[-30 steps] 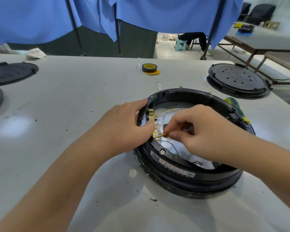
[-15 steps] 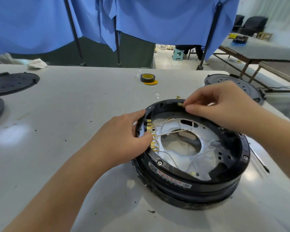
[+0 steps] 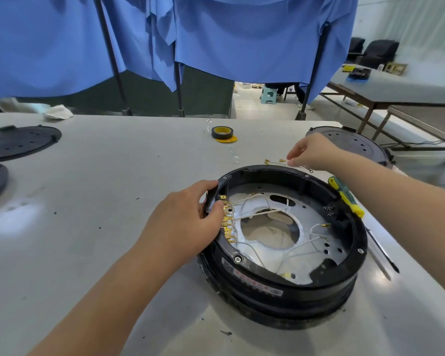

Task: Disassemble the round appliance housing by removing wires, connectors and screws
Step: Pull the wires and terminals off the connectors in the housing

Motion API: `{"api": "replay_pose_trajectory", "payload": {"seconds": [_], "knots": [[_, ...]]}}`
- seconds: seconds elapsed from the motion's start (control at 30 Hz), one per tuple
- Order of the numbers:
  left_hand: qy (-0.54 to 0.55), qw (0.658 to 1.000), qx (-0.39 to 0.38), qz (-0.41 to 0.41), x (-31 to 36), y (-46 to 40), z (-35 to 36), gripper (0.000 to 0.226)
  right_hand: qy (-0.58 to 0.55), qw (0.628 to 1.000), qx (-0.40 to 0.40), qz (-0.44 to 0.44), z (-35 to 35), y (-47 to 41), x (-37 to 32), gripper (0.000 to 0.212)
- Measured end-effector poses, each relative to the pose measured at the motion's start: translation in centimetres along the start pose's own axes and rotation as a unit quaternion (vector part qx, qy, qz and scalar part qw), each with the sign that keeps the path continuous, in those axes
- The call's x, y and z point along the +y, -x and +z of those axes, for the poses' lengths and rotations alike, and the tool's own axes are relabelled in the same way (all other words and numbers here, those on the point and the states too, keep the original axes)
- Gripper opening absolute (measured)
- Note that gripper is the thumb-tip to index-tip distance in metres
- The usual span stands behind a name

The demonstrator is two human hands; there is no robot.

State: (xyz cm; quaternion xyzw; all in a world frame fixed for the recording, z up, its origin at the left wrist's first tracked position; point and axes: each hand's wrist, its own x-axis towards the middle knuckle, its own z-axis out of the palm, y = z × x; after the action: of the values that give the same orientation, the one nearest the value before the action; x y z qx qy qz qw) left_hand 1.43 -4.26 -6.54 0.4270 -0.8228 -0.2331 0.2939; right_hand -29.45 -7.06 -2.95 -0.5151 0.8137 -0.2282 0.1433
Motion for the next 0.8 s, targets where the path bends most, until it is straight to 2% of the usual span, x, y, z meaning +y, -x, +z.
{"api": "replay_pose_trajectory", "payload": {"seconds": [0.13, 0.4, 0.5, 0.67, 0.73, 0.8], "knots": [[0.000, 1.000, 0.009, 0.001, -0.2, 0.0, 0.2, 0.035, 0.035, 0.999, -0.005, -0.008, 1.0, -1.8, -0.4, 0.013], [-0.001, 1.000, 0.022, 0.003, -0.1, 0.1, 0.3, 0.034, 0.072, 0.997, -0.022, -0.035, 2.5, -3.1, -0.8, 0.009], [-0.006, 1.000, 0.025, 0.005, 0.0, 0.0, 0.3, 0.033, 0.061, 0.997, 0.015, -0.047, 1.8, -2.6, -1.2, 0.011], [-0.007, 1.000, 0.027, 0.005, 0.1, 0.1, 0.3, 0.032, -0.039, 0.981, 0.100, -0.164, 0.2, 1.9, -5.1, 0.012], [-0.008, 1.000, 0.027, 0.007, 0.1, 0.1, 0.3, 0.032, -0.060, 0.968, 0.068, -0.233, 0.3, 5.4, -6.8, 0.009], [-0.008, 1.000, 0.025, 0.010, 0.2, 0.1, 0.2, 0.031, -0.046, 0.957, -0.008, -0.288, 0.8, 9.1, -7.9, 0.008]]}}
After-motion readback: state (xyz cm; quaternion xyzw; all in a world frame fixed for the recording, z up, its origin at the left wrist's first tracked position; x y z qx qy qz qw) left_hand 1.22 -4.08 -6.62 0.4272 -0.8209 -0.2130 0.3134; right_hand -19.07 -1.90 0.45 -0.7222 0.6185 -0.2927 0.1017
